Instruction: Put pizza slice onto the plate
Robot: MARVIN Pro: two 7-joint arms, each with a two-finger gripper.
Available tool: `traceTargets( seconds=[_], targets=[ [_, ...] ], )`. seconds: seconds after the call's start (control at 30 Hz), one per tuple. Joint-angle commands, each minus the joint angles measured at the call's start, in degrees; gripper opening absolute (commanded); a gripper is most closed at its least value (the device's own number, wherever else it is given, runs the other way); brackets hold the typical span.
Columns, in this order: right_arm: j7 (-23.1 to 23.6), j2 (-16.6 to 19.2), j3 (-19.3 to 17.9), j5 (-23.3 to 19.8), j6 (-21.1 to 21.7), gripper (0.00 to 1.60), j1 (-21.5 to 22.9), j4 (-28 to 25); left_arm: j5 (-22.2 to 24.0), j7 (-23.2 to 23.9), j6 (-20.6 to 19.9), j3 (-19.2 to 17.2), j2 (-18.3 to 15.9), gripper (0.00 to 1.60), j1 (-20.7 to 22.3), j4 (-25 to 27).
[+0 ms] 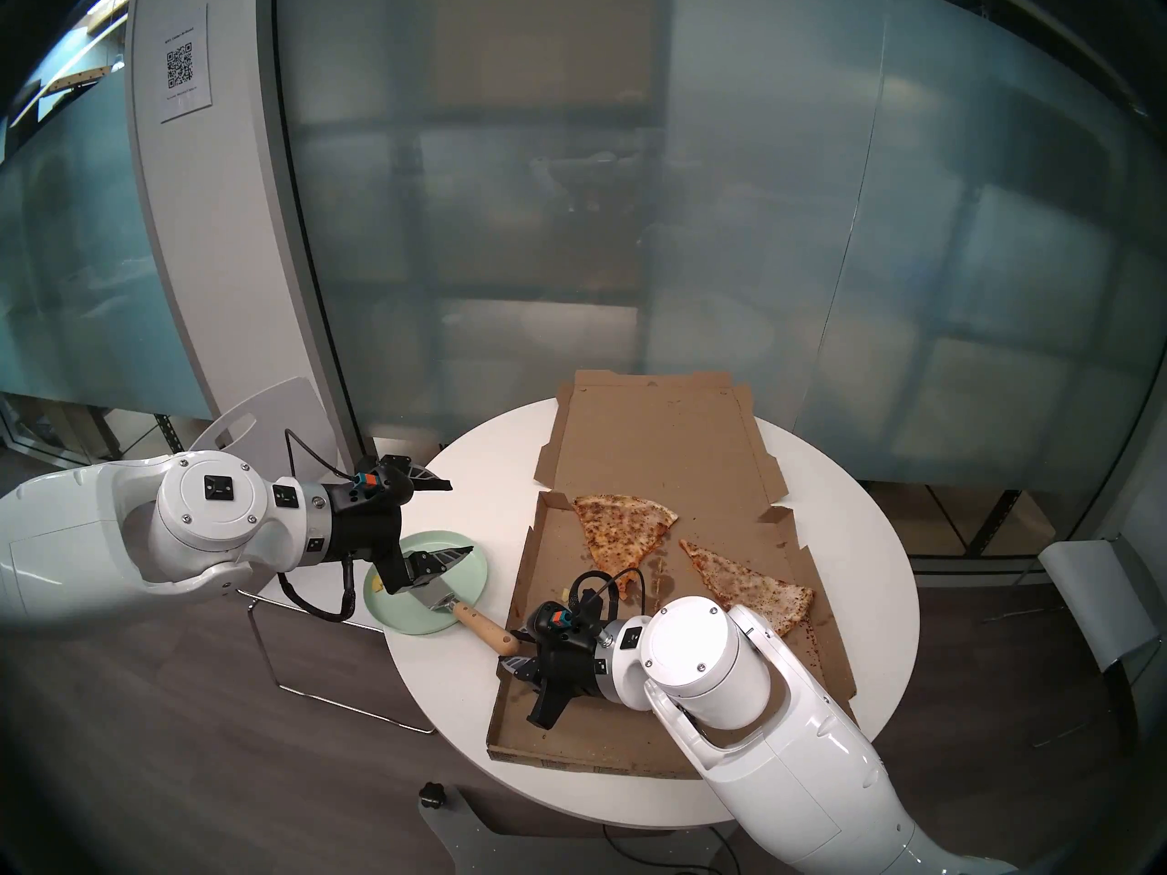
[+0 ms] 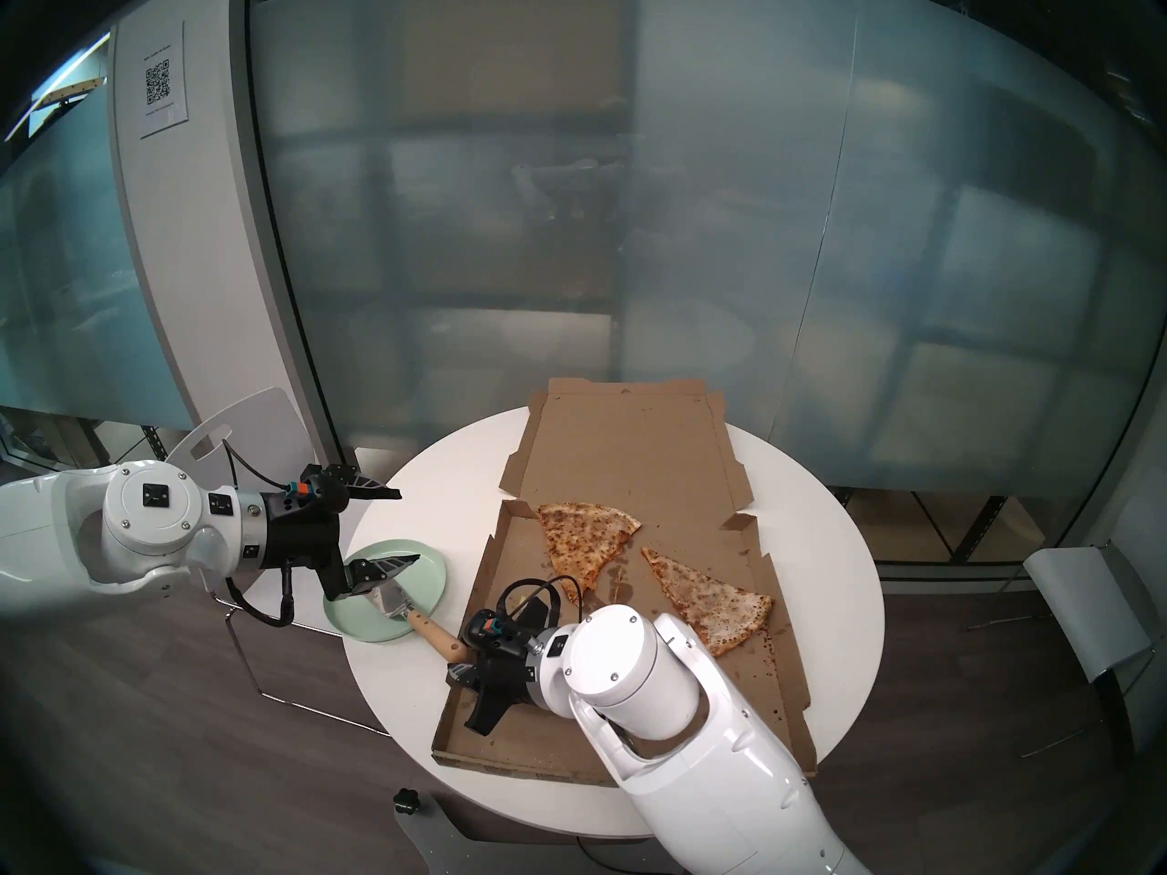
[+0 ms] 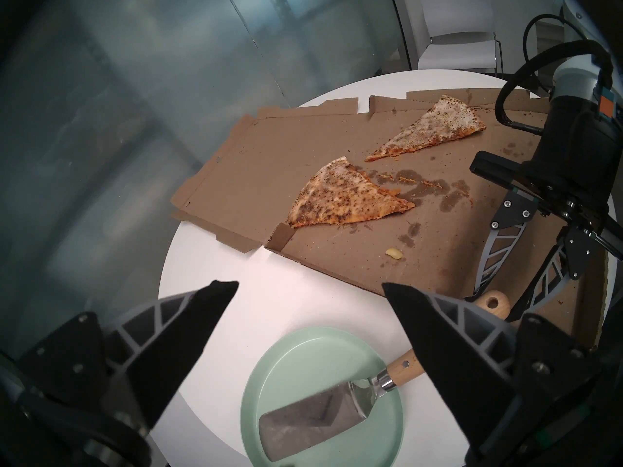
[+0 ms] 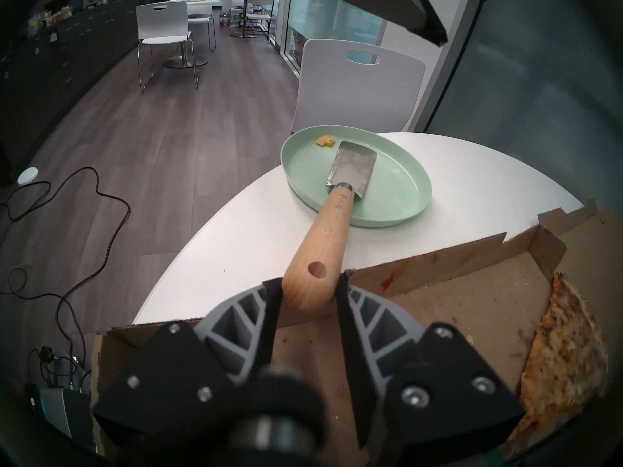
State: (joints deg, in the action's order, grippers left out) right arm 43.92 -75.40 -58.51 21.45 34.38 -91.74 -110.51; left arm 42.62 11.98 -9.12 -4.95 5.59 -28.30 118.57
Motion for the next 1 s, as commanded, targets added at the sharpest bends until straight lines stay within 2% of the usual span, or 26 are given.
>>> traceTargets(
  seconds=[0.0,0.1,0.17,0.2,0.97],
  targets=[
    [0.2,0.0,-0.8,-0.5,-1.0,0.39,0.7,-0.9,0.0,0.1,0.0,-0.8,0.1,1.6,0.8,-0.1],
    [0.6,0.5,-1.7,-0.7,-1.0,0.22,0.4,-1.4,0.0,0.1,0.0,-0.8,0.1,1.6,0.8,-0.1],
    [0.7,0.7,-1.9,-0.8,-1.0,0.19,0.3,-1.5,0.0,0.1,0.0,-0.8,0.1,1.6,0.8,-0.1],
    [0.9,0.8,-2.1,-0.8,-1.1,0.0,0.2,-1.6,0.0,0.1,0.0,-0.8,0.1,1.6,0.8,-0.1],
    [3.2,3.6,-6.3,-2.2,-1.5,0.0,-2.1,-4.0,0.0,0.1,0.0,-0.8,0.1,1.6,0.8,-0.1]
  ],
)
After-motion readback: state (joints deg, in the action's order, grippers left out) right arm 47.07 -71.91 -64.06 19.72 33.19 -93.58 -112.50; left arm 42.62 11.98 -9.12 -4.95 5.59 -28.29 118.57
